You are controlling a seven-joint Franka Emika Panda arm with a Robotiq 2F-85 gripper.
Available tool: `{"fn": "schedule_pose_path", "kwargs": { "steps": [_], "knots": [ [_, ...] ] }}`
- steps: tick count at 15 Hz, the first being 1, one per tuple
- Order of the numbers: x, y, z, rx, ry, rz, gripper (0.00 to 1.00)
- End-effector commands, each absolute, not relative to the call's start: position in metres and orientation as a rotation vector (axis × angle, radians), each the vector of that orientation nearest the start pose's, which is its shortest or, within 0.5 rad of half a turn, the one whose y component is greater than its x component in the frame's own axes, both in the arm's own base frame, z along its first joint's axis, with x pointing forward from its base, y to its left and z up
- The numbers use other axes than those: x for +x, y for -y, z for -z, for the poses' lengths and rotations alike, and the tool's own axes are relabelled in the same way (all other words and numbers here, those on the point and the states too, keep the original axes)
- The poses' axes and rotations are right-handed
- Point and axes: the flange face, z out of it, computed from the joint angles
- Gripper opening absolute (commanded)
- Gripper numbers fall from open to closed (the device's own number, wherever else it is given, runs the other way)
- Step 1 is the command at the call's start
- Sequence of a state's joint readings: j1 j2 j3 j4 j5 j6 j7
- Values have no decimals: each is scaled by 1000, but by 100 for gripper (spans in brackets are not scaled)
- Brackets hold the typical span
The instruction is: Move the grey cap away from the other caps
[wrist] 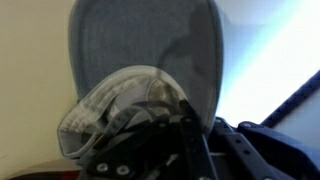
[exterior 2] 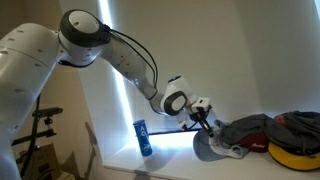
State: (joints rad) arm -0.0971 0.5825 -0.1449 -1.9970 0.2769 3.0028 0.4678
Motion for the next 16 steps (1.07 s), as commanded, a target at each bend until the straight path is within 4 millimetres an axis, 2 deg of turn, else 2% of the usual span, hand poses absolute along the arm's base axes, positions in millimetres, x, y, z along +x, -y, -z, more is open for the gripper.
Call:
{"fn": "schedule_pose_path", "kwargs": {
  "steps": [1, 5, 9, 10, 11, 12, 14, 16],
  "knots": [
    [603, 105, -285, -2599, -1148, 724, 2],
    [587, 43, -357, -2552, -869, 893, 2],
    [574, -13, -413, -2495, -646, 1085, 2],
    [580, -19, -425, -2385, -757, 1100, 2],
    [571, -20, -427, -2330, -849, 1080, 2],
    [571, -22, -435, -2270, -905, 1081, 2],
    [573, -11, -443, -2159, -1018, 1055, 2],
    [574, 9, -450, -2051, -1125, 1036, 2]
  ]
}}
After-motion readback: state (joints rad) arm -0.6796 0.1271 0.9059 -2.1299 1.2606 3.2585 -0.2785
